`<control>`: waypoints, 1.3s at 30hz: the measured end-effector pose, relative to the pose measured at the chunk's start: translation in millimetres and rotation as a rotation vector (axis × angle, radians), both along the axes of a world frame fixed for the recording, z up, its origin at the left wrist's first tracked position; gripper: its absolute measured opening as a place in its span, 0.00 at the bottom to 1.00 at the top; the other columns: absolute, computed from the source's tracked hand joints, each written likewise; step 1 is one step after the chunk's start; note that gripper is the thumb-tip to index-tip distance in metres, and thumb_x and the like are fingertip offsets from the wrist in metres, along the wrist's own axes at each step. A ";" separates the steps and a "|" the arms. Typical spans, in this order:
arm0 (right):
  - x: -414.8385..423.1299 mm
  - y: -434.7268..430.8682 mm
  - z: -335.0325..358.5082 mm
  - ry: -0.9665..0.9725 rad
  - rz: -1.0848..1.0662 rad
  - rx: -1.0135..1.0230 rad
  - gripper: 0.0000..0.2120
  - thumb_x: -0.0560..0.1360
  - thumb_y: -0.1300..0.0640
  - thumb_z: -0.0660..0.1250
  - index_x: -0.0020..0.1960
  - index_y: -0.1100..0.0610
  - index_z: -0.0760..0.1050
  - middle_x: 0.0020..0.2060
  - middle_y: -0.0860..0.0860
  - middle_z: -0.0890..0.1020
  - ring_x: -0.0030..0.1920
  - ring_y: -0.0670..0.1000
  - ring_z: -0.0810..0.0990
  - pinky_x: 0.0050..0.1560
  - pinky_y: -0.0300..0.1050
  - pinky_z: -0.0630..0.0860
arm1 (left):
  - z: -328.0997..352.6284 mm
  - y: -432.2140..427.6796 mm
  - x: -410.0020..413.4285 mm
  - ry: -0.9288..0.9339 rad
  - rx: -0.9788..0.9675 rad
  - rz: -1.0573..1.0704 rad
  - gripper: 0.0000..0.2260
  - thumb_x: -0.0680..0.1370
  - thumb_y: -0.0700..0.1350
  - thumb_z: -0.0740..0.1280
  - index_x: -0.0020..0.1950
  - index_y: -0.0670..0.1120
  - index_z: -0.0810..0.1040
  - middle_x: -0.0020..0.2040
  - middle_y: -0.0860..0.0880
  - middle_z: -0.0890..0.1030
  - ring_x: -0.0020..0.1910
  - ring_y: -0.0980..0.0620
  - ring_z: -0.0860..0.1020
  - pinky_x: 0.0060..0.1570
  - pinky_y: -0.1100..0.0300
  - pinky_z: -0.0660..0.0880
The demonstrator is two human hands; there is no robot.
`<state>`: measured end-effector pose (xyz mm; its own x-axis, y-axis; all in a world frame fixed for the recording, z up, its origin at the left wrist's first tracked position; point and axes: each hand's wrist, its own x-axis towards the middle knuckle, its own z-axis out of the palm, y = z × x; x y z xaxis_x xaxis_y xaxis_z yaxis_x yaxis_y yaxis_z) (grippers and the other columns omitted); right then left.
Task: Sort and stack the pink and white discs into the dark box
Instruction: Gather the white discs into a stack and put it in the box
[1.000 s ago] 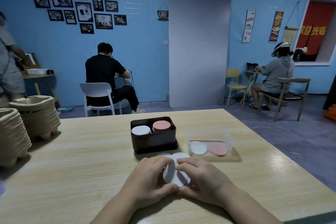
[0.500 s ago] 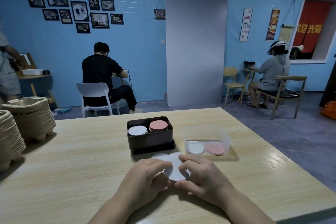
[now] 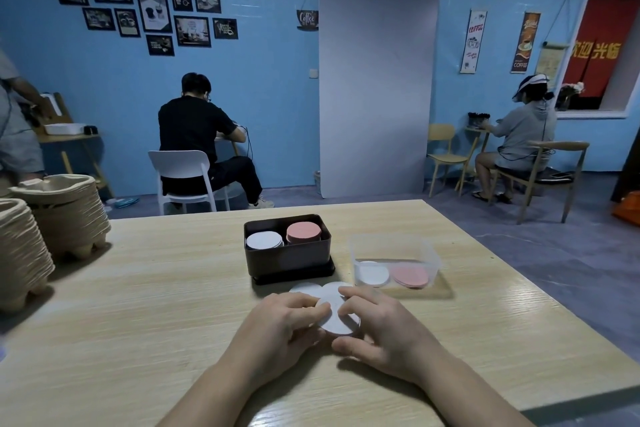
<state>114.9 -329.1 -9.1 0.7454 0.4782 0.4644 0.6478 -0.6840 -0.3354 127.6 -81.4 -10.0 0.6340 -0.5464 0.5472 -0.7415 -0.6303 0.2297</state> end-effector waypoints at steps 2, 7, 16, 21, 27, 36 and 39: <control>0.2 0.1 0.0 0.012 -0.008 -0.007 0.16 0.73 0.36 0.70 0.50 0.47 0.73 0.72 0.47 0.74 0.75 0.39 0.65 0.68 0.33 0.64 | 0.2 -1.1 0.0 0.004 -0.005 0.003 0.10 0.78 0.56 0.68 0.59 0.58 0.79 0.57 0.61 0.81 0.48 0.56 0.79 0.44 0.55 0.78; 0.4 0.1 1.4 0.011 -0.005 -0.029 0.16 0.73 0.36 0.70 0.51 0.46 0.74 0.70 0.45 0.75 0.72 0.42 0.68 0.68 0.33 0.64 | 1.7 -0.4 -0.5 0.034 0.005 -0.012 0.12 0.78 0.59 0.68 0.60 0.59 0.79 0.58 0.62 0.80 0.47 0.58 0.78 0.46 0.56 0.78; -2.3 1.8 2.8 -0.028 -0.028 -0.022 0.16 0.72 0.36 0.71 0.50 0.47 0.74 0.71 0.46 0.74 0.70 0.46 0.73 0.67 0.39 0.70 | 1.2 -2.5 0.8 -0.015 0.020 0.011 0.10 0.80 0.56 0.67 0.61 0.61 0.78 0.58 0.63 0.79 0.43 0.62 0.74 0.43 0.57 0.75; -1.8 2.4 1.5 -0.037 -0.034 -0.041 0.17 0.72 0.36 0.70 0.48 0.48 0.74 0.71 0.48 0.75 0.70 0.49 0.73 0.66 0.35 0.67 | 2.1 -2.8 -0.7 -0.045 0.012 0.025 0.13 0.77 0.57 0.68 0.61 0.60 0.78 0.59 0.62 0.80 0.49 0.58 0.78 0.45 0.55 0.77; -1.4 2.3 1.1 -0.047 -0.041 -0.050 0.16 0.73 0.36 0.70 0.50 0.46 0.74 0.71 0.46 0.75 0.69 0.47 0.73 0.66 0.36 0.68 | -1.7 -3.4 1.2 -0.043 0.027 0.039 0.13 0.78 0.58 0.68 0.61 0.60 0.78 0.60 0.62 0.79 0.49 0.56 0.80 0.46 0.56 0.77; -1.7 1.2 3.9 -0.017 -0.126 -0.016 0.15 0.71 0.38 0.69 0.52 0.45 0.75 0.68 0.41 0.74 0.66 0.44 0.72 0.63 0.42 0.72 | -0.3 -2.7 3.3 0.005 0.053 0.193 0.17 0.77 0.62 0.65 0.63 0.58 0.77 0.64 0.63 0.77 0.62 0.59 0.75 0.58 0.58 0.73; -0.9 1.2 4.2 0.014 -0.156 -0.004 0.17 0.71 0.39 0.67 0.57 0.45 0.76 0.67 0.41 0.73 0.66 0.42 0.70 0.64 0.40 0.71 | -1.1 -2.9 5.4 0.070 0.088 0.303 0.21 0.79 0.63 0.58 0.68 0.59 0.76 0.70 0.62 0.74 0.67 0.57 0.71 0.63 0.58 0.69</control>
<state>114.0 -327.9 -4.9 0.8174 0.3578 0.4516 0.5286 -0.7774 -0.3408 133.0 -84.3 -11.2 0.8093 -0.3702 0.4561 -0.5016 -0.8396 0.2084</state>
